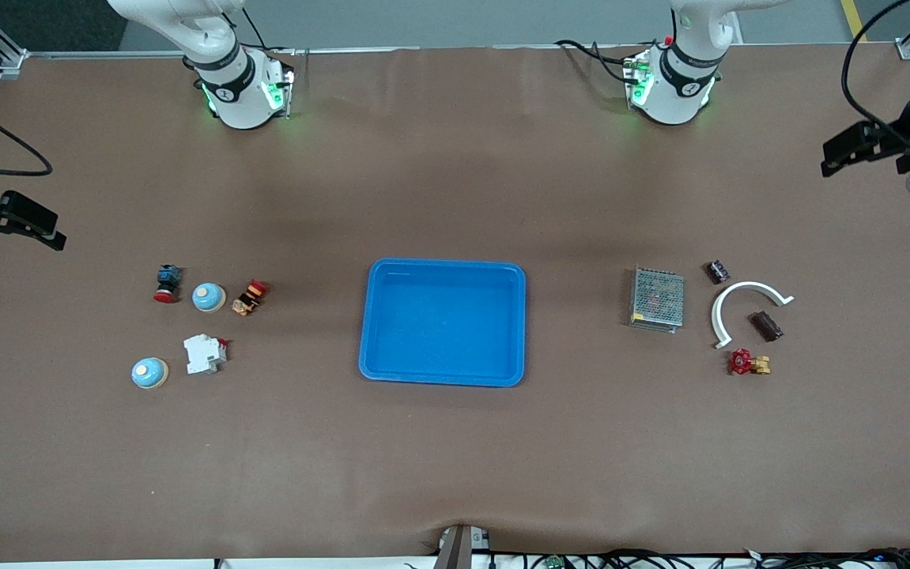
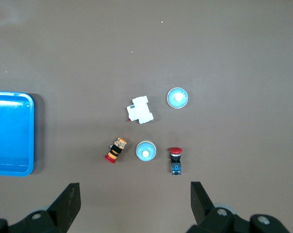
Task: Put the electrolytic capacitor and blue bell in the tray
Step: 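Reach the right gripper to a blue bell while the left gripper reaches a capacitor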
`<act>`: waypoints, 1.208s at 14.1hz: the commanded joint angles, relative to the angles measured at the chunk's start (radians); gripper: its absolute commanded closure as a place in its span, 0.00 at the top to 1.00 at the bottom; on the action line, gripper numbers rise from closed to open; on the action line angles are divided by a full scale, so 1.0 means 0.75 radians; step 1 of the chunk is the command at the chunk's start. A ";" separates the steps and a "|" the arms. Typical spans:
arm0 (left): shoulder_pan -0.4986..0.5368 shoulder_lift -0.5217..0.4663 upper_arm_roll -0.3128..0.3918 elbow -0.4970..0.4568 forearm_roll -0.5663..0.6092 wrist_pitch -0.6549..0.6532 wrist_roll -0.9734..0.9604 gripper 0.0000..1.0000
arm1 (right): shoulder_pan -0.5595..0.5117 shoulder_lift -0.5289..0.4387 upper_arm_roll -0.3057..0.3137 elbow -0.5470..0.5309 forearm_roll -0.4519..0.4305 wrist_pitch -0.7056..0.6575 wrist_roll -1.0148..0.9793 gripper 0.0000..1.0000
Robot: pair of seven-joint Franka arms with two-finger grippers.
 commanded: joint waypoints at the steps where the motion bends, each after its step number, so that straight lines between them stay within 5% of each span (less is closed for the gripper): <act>1: 0.069 -0.047 -0.005 -0.213 -0.026 0.186 -0.004 1.00 | 0.006 0.066 -0.009 0.009 0.019 0.012 -0.038 1.00; 6: 0.072 -0.033 -0.011 -0.429 -0.029 0.425 -0.016 1.00 | -0.007 0.236 -0.011 0.011 -0.002 0.104 -0.522 1.00; 11: 0.070 0.053 -0.021 -0.652 -0.029 0.713 -0.092 1.00 | -0.070 0.375 -0.011 0.021 0.021 0.188 -0.613 1.00; 13: 0.064 0.120 -0.023 -0.671 -0.067 0.743 -0.163 1.00 | -0.086 0.432 -0.009 0.021 0.023 0.236 -0.625 1.00; 17: 0.072 0.190 -0.023 -0.769 -0.084 0.871 -0.188 1.00 | -0.143 0.533 -0.007 0.013 0.039 0.380 -1.049 1.00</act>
